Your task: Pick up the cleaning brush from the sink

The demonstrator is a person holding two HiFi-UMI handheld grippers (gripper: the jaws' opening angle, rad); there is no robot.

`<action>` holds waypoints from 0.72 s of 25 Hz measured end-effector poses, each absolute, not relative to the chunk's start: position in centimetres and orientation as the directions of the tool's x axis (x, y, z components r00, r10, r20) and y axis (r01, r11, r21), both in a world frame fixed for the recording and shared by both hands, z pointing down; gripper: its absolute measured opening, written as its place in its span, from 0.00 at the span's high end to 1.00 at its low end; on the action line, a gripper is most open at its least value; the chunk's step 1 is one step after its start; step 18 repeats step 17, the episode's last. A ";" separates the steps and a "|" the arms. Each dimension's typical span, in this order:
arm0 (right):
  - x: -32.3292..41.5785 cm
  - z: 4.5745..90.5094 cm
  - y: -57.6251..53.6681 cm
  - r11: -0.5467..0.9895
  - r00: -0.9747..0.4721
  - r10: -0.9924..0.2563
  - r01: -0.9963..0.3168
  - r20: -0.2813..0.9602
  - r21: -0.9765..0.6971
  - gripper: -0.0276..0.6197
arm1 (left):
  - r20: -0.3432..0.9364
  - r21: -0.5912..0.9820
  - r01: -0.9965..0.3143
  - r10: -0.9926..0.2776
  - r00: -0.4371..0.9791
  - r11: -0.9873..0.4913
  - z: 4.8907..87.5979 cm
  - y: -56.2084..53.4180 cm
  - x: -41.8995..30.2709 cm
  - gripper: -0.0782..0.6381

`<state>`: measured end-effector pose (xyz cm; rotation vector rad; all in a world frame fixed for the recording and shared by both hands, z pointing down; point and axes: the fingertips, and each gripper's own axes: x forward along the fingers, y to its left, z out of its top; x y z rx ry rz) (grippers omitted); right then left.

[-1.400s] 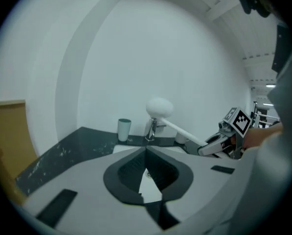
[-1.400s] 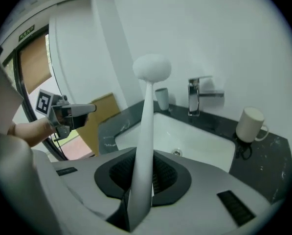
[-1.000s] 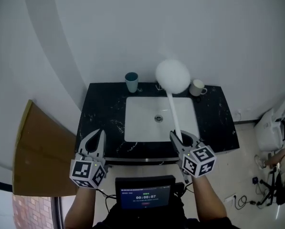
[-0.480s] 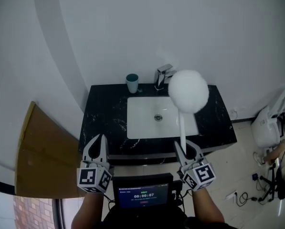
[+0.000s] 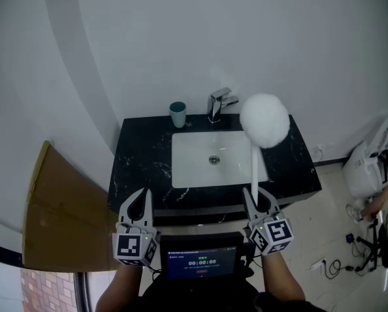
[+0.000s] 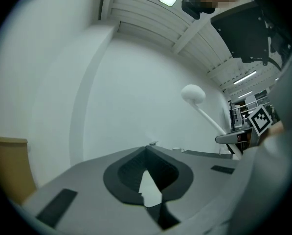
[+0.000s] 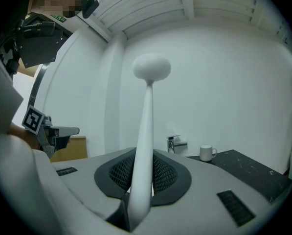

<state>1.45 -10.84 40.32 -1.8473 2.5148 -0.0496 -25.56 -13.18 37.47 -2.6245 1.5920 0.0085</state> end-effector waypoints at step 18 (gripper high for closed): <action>0.8 39.9 -9.5 0.311 -0.311 -0.951 -0.950 -0.004 0.007 0.89 | 0.003 0.029 -0.897 -0.898 0.441 -0.440 39.6 -12.3 -25.0 0.88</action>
